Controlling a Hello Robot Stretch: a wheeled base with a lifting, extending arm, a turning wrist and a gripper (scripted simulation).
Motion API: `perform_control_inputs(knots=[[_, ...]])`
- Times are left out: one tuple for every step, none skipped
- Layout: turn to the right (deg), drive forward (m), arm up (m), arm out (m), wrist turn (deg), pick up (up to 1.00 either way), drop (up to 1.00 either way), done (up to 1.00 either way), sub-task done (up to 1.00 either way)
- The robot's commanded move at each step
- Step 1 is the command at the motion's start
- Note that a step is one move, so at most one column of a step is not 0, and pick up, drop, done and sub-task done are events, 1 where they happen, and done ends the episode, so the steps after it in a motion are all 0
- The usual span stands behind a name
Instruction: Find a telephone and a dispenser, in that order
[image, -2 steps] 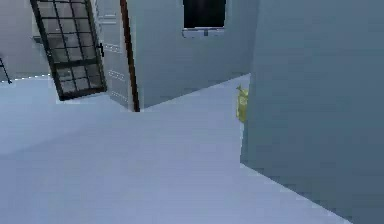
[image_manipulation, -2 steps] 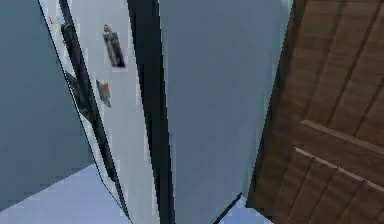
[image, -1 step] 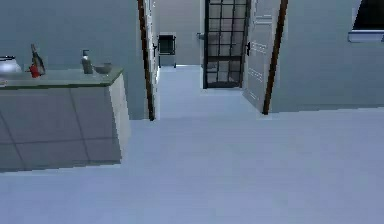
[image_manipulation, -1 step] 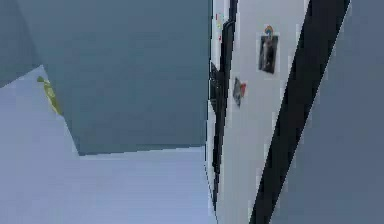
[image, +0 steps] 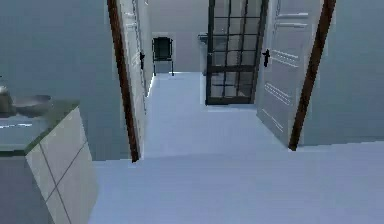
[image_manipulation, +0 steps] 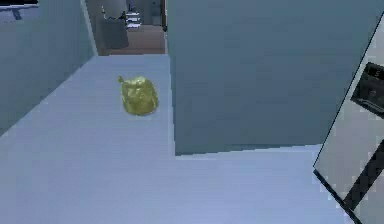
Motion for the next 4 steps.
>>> perform_control_inputs(knots=[[0.0,1.00,0.00,0.00,0.0,0.00,0.00,0.00,0.00],[0.0,1.00,0.00,0.00,0.0,0.00,0.00,0.00,0.00],[0.0,1.00,0.00,0.00,0.0,0.00,0.00,0.00,0.00],[-6.0,0.00,0.00,0.00,0.0,0.00,0.00,0.00,0.00]])
